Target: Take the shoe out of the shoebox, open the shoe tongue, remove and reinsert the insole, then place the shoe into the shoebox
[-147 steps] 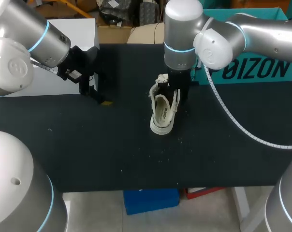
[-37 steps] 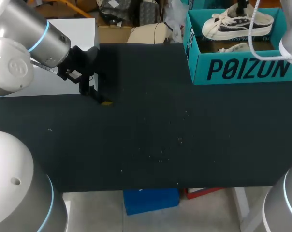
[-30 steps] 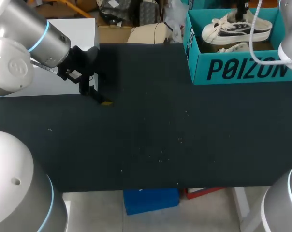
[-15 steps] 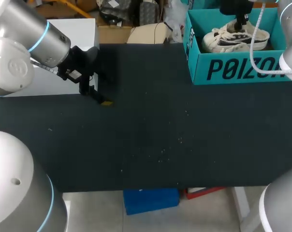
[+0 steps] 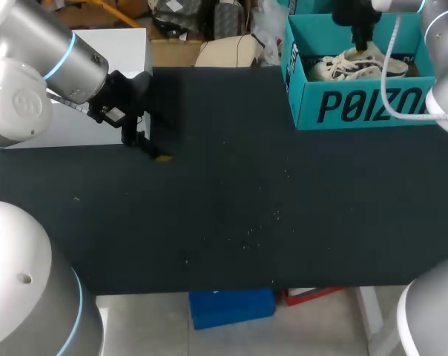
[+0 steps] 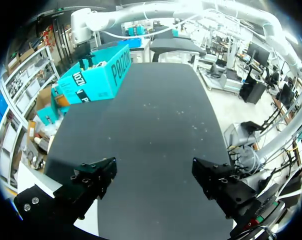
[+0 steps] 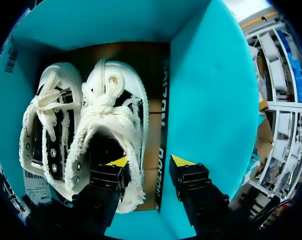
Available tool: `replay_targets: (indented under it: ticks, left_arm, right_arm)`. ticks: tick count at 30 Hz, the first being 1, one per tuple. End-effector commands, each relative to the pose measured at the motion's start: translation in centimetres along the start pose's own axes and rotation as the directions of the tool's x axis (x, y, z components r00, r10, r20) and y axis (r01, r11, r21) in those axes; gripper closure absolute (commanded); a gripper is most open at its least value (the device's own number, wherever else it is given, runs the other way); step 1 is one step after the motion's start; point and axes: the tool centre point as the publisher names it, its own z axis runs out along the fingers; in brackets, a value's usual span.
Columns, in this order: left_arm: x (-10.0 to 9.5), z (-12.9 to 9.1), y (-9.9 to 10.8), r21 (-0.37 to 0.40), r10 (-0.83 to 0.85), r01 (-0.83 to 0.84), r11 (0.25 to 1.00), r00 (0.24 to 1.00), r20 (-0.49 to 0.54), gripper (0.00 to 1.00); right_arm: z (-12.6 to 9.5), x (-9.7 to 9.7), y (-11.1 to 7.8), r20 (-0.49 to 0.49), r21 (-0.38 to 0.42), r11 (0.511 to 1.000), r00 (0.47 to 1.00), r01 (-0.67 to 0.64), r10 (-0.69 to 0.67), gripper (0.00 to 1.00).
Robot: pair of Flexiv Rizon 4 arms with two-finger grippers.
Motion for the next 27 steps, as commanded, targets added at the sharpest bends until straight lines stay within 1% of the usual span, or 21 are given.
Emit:
replay_targets:
  ticks: [1, 3, 4, 8, 11, 13, 17, 19, 22, 24, 27]
  left_arm:
    - [0.1, 0.1, 0.1, 0.001, 0.000, 0.000, 1.000, 1.000, 0.006, 0.00]
    - [0.1, 0.1, 0.1, 0.001, 0.000, 0.000, 1.000, 1.000, 0.006, 0.00]
    - [0.1, 0.1, 0.1, 0.001, 0.000, 0.000, 1.000, 1.000, 0.006, 0.00]
    - [0.1, 0.1, 0.1, 0.001, 0.000, 0.000, 1.000, 1.000, 0.006, 0.00]
    - [0.1, 0.1, 0.1, 0.001, 0.000, 0.000, 1.000, 1.000, 0.006, 0.00]
    - [0.1, 0.1, 0.1, 0.001, 0.000, 0.000, 1.000, 1.000, 0.006, 0.00]
    - [0.1, 0.1, 0.1, 0.001, 0.000, 0.000, 1.000, 1.000, 0.006, 0.00]
    - [0.1, 0.1, 0.1, 0.001, 0.000, 0.000, 1.000, 1.000, 0.006, 0.00]
    - [0.1, 0.1, 0.1, 0.001, 0.000, 0.000, 1.000, 1.000, 0.006, 0.00]
    - [0.1, 0.1, 0.1, 0.001, 0.000, 0.000, 1.000, 1.000, 0.006, 0.00]
    - [0.1, 0.1, 0.1, 0.001, 0.000, 0.000, 1.000, 1.000, 0.006, 0.00]
  right_arm:
    - [-3.3, 0.3, 0.4, -0.141, 0.027, 1.000, 0.990, -0.002, 0.006, 0.58]
    - [-4.6, 1.2, 0.8, -0.136, 0.035, 0.999, 0.991, -0.007, 0.012, 0.63]
    - [-5.3, 1.7, 1.1, -0.135, 0.040, 0.999, 0.991, -0.006, 0.011, 0.68]
    - [-8.2, 3.7, 2.1, -0.114, 0.065, 0.998, 0.993, -0.017, 0.025, 0.68]
    - [-10.8, 5.8, 3.3, -0.085, 0.090, 0.995, 0.995, -0.043, 0.051, 0.69]
    - [-12.0, 6.9, 4.0, -0.063, 0.099, 0.993, 0.995, -0.065, 0.072, 0.69]
    - [-14.8, 9.5, 6.0, -0.020, 0.129, 0.986, 0.994, -0.101, 0.105, 0.70]
    - [-16.2, 11.1, 7.2, 0.004, 0.147, 0.982, 0.993, -0.121, 0.121, 0.69]
    - [-17.5, 12.9, 8.5, 0.037, 0.153, 0.978, 0.990, -0.143, 0.139, 0.69]
    - [-18.4, 14.5, 9.5, 0.067, 0.147, 0.975, 0.986, -0.164, 0.156, 0.70]
    - [-19.4, 16.3, 10.4, 0.105, 0.137, 0.973, 0.979, -0.188, 0.175, 0.71]
